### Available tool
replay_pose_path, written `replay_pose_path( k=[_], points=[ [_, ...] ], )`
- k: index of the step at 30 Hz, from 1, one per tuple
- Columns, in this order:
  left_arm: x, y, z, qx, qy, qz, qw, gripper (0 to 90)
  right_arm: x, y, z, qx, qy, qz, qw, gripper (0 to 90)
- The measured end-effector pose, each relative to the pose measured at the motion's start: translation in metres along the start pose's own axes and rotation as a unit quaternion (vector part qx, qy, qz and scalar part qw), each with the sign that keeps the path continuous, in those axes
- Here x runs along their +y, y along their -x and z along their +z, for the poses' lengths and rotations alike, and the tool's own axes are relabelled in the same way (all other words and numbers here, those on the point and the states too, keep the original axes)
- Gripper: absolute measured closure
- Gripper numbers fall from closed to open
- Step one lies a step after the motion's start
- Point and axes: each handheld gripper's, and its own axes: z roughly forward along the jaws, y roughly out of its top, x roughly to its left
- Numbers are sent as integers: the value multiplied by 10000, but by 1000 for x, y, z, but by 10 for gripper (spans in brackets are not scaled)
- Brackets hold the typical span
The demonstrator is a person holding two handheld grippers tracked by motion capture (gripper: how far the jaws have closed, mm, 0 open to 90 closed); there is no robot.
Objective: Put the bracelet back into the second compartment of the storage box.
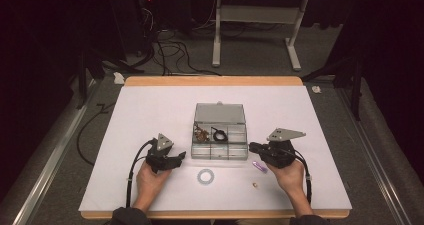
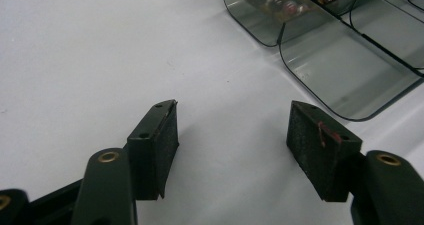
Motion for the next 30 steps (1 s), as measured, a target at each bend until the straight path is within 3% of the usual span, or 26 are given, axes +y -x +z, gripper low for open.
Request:
replay_pose_path(
  k=[30],
  points=[
    [0,0,0,-1,0,2,10000,374,35,14,42,-160,-54,190,9997,862]
  ],
)
